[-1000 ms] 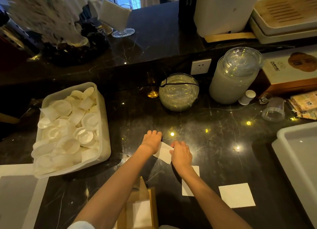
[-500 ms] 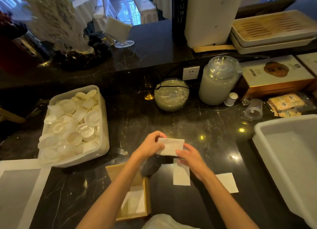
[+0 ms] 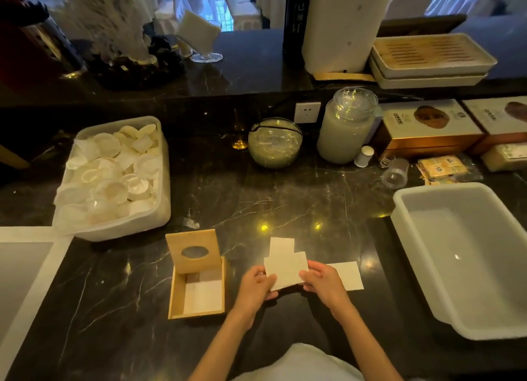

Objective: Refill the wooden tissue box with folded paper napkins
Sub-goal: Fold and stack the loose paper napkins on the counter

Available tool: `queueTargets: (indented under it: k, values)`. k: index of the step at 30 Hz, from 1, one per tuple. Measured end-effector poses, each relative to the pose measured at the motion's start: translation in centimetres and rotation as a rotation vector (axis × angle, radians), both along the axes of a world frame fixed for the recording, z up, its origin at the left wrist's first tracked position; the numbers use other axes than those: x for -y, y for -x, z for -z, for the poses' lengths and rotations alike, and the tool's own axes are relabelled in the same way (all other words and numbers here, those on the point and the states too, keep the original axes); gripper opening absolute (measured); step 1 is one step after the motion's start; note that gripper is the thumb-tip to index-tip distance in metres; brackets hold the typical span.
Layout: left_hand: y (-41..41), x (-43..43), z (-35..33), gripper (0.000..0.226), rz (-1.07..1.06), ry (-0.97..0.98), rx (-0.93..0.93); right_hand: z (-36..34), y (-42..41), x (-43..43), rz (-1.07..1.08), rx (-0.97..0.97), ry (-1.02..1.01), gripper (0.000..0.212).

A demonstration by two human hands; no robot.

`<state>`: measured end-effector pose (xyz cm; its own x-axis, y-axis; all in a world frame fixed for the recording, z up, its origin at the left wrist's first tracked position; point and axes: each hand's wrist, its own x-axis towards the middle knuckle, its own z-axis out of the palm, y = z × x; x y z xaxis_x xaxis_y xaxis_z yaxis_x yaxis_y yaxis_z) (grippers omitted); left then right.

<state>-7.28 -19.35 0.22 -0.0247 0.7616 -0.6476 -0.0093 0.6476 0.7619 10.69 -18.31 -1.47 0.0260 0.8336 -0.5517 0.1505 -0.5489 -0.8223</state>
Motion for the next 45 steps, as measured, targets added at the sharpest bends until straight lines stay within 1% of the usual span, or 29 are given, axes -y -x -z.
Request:
queueTargets:
  k: [2, 3, 6, 8, 12, 15, 16, 18, 21, 22, 24, 26, 30, 32, 33, 35, 37, 39, 43, 45]
  values:
    - [0.1, -0.5, 0.3, 0.015, -0.016, -0.008, -0.031, -0.1, 0.3, -0.7, -0.035, 0.045, -0.042, 0.024]
    - [0.2, -1.0, 0.4, 0.018, -0.022, -0.014, -0.046, -0.1, 0.4, -1.3, -0.053, 0.073, -0.065, 0.024]
    - [0.5, -2.9, 0.6, 0.036, 0.001, 0.005, -0.093, -0.3, 0.8, -3.9, -0.13, 0.18, -0.127, 0.029]
    - [0.5, -4.2, 0.9, 0.039, 0.054, 0.043, -0.126, -0.3, 1.2, -5.9, -0.206, 0.297, -0.17, 0.031]
    - [-0.1, -5.5, 1.7, 0.022, 0.169, 0.066, -0.216, 0.4, 2.1, -9.2, -0.474, 0.55, -0.214, 0.037]
    - [-0.8, -5.3, 2.8, 0.009, 0.198, 0.06, -0.319, 1.7, 2.8, -10.6, -0.61, 0.648, -0.184, 0.05]
    - [-1.0, -5.3, 3.1, 0.01, 0.204, 0.056, -0.347, 2.0, 3.0, -10.7, -0.619, 0.656, -0.182, 0.052]
    - [-1.3, -5.1, 3.4, 0.014, 0.233, 0.054, -0.409, 2.4, 3.5, -10.8, -0.608, 0.667, -0.18, 0.05]
    - [-1.7, -4.9, 3.8, 0.011, 0.257, 0.037, -0.531, 2.6, 3.8, -10.0, -0.508, 0.676, -0.167, 0.046]
    - [-1.8, -4.9, 3.8, 0.009, 0.267, 0.023, -0.586, 2.6, 3.7, -9.7, -0.443, 0.673, -0.166, 0.047]
    - [-1.8, -5.0, 3.9, 0.019, 0.272, -0.009, -0.683, 2.3, 3.4, -8.7, -0.28, 0.657, -0.158, 0.046]
    - [-1.8, -5.1, 3.8, 0.027, 0.266, -0.02, -0.697, 2.1, 2.9, -7.3, -0.143, 0.605, -0.1, 0.041]
    - [-1.9, -5.3, 3.7, 0.034, 0.242, 0.025, -0.605, 1.9, 3.1, -4.7, -0.05, 0.416, 0.066, 0.017]
    - [-1.8, -5.2, 3.7, 0.033, 0.207, 0.061, -0.565, 2.0, 3.4, -3.7, -0.021, 0.384, 0.108, 0.018]
    - [-1.8, -5.1, 3.8, 0.03, 0.187, 0.079, -0.541, 2.0, 3.5, -3.3, 0.0, 0.357, 0.137, 0.016]
    - [-1.5, -4.9, 3.8, 0.016, 0.149, 0.118, -0.475, 1.9, 3.6, -2.9, 0.047, 0.241, 0.189, 0.011]
    - [-1.2, -4.4, 3.7, 0.015, 0.151, 0.146, -0.403, 1.9, 3.3, -2.6, 0.095, 0.094, 0.232, 0.021]
    - [-0.9, -3.7, 3.7, 0.009, 0.149, 0.164, -0.346, 1.9, 3.1, -1.9, 0.121, -0.007, 0.272, 0.029]
    - [-0.5, -2.5, 3.5, 0.015, 0.123, 0.149, -0.3, 2.0, 2.8, -0.7, 0.114, -0.094, 0.304, 0.033]
    - [-0.5, -2.1, 3.4, 0.017, 0.134, 0.165, -0.261, 2.1, 2.6, -0.5, 0.094, -0.088, 0.313, 0.035]
